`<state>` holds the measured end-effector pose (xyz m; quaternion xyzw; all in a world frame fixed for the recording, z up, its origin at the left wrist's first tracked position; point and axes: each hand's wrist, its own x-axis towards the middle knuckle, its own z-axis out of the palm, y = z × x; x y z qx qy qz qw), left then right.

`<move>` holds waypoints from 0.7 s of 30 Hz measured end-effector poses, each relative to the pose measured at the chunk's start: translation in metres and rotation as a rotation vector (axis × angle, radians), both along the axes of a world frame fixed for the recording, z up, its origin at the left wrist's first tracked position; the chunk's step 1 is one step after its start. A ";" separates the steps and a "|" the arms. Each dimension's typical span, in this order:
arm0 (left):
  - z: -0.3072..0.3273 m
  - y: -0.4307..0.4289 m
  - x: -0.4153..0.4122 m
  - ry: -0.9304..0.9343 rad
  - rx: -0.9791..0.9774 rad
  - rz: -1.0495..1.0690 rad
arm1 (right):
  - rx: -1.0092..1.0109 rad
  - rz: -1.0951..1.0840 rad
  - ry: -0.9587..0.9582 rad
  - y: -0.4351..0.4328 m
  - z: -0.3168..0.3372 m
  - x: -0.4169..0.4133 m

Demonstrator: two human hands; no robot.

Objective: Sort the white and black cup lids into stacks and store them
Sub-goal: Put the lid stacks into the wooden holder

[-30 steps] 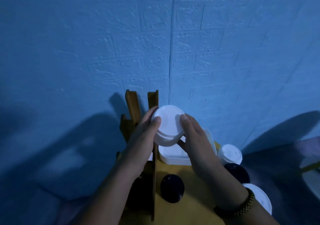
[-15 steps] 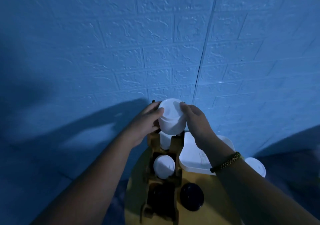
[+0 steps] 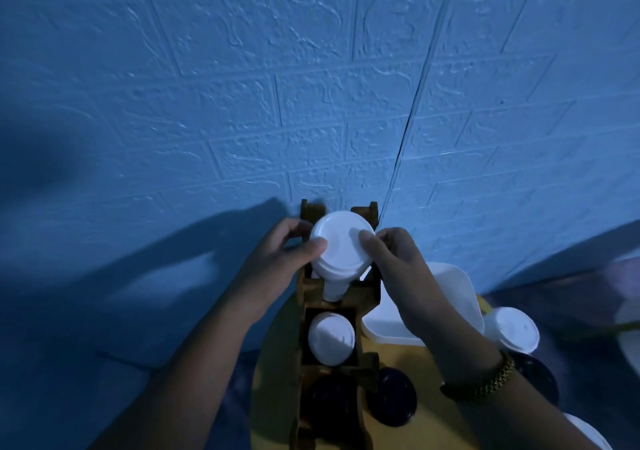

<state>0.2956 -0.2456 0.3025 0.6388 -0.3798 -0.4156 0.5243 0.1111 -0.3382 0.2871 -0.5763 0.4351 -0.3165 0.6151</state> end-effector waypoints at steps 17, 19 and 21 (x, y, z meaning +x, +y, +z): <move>-0.029 -0.023 0.004 0.028 0.246 0.038 | 0.266 0.039 0.029 -0.024 -0.038 0.010; -0.034 -0.025 0.009 0.090 0.308 0.031 | 0.328 0.054 0.012 -0.029 -0.042 0.010; -0.037 -0.029 0.012 0.152 0.335 0.055 | 0.402 0.078 -0.010 -0.037 -0.047 0.010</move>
